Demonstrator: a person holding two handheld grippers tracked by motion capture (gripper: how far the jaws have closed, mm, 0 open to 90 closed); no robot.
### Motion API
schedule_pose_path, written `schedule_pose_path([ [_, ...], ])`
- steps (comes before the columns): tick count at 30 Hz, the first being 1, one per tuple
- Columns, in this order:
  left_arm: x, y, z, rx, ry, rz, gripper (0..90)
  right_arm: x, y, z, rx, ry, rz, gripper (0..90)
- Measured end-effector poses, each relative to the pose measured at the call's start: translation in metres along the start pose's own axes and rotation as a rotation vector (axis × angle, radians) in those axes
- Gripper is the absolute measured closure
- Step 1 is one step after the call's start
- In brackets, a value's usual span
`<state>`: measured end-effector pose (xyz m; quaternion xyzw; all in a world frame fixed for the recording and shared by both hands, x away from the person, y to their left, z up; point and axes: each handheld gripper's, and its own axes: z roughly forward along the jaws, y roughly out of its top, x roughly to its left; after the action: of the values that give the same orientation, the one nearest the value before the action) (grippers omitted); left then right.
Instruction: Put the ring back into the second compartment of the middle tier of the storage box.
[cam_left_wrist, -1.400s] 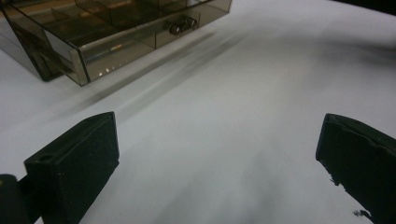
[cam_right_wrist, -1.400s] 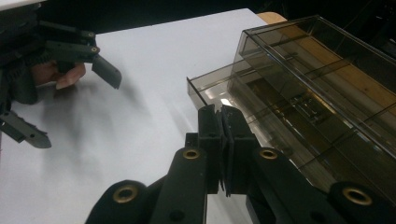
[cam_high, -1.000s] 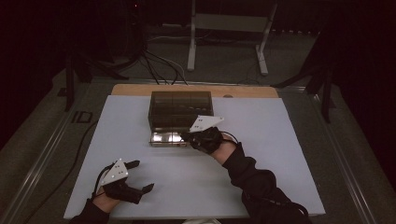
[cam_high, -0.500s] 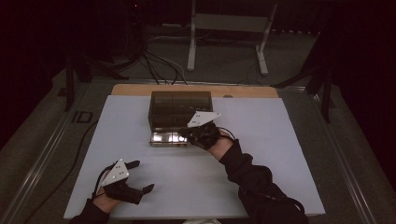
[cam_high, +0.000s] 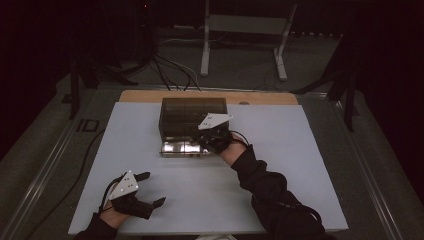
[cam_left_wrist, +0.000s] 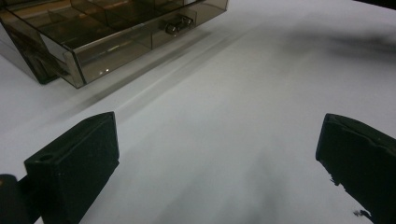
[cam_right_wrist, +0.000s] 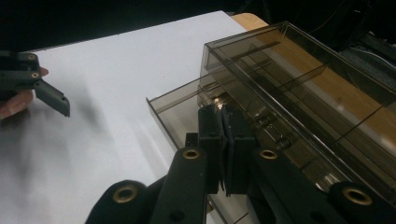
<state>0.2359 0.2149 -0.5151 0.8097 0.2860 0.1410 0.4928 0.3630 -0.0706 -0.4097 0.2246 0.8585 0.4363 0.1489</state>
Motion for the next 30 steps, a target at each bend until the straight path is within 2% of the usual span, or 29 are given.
schedule_pose_path([
  [19,0.0,0.0,0.0,0.0,0.0,0.0,0.8,-0.009,0.002,0.022,0.015,-0.01,0.05,87.6],
  [30,0.0,0.0,0.0,-0.001,0.005,-0.003,0.8,-0.015,-0.008,0.034,0.025,-0.006,0.092,87.6],
])
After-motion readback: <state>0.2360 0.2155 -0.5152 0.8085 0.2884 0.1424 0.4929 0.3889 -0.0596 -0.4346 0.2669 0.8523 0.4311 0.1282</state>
